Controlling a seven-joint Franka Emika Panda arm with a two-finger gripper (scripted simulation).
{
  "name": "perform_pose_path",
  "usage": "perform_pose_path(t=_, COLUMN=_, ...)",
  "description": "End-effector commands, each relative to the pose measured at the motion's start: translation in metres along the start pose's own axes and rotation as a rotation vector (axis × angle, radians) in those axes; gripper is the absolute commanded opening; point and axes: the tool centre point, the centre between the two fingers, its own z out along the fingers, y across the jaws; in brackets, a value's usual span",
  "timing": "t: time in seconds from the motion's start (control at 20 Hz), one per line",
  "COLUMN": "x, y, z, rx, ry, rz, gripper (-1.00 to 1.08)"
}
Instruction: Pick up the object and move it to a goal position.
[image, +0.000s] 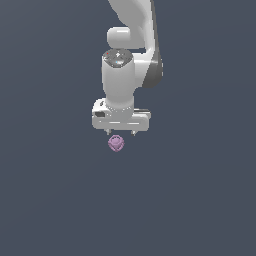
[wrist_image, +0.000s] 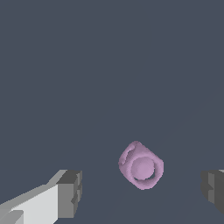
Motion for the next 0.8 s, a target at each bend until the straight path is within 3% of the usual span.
perform_pose_path(t=0.0, x=0.000, y=0.004, z=-0.001, rx=-0.002, ry=0.002, rz=0.008, gripper=1.00)
perform_pose_path(t=0.35, x=-0.002, y=0.004, z=0.004, rx=0.000, ry=-0.001, rz=0.034, gripper=1.00)
perform_pose_path(t=0.75, x=-0.011, y=0.009, z=0.025, rx=0.006, ry=-0.011, rz=0.163, gripper=1.00)
